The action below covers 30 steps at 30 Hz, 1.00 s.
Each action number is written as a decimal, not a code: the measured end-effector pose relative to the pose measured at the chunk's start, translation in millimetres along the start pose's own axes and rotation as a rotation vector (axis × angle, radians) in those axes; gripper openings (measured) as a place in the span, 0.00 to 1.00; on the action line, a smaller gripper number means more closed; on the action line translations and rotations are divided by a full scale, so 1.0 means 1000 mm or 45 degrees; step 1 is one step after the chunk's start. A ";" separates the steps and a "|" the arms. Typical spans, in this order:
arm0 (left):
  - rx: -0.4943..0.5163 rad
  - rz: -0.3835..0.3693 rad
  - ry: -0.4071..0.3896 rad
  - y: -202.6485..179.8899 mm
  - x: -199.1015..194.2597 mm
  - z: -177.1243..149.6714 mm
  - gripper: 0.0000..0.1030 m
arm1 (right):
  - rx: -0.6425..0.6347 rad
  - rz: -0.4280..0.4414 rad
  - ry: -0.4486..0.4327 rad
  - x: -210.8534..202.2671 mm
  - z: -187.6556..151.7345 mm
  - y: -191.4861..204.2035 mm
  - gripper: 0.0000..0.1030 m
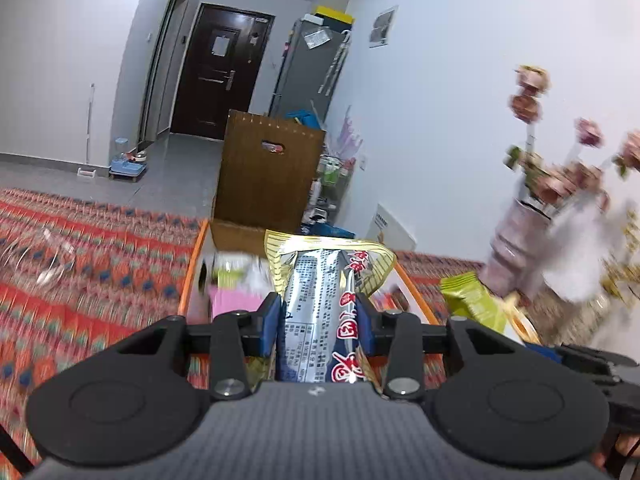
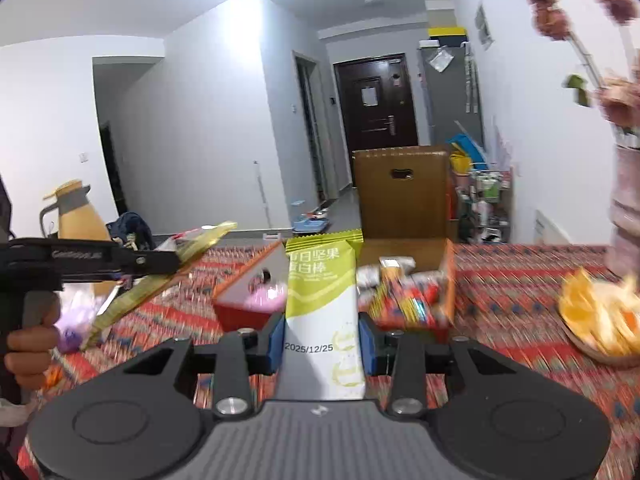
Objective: Organize snacks
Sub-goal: 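Carry the wafer packet and yellow-green bar into the box and lower them, then open both tools in the box and withdraw them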
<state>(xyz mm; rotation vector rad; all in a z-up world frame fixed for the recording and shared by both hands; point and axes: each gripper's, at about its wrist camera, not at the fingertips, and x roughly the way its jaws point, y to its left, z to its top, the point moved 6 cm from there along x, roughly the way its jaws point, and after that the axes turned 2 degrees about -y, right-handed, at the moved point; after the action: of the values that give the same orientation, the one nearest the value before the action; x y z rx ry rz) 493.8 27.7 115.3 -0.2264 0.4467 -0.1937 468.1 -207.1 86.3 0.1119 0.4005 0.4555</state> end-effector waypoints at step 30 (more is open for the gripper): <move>0.030 0.178 0.206 0.048 0.187 0.023 0.70 | -0.076 -0.283 0.274 0.234 0.040 -0.054 0.70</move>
<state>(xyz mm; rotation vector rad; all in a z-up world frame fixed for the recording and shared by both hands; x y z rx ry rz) 676.5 34.1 47.4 -0.1561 0.6186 -0.0803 697.9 -151.1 30.3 -0.0401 0.6029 0.2597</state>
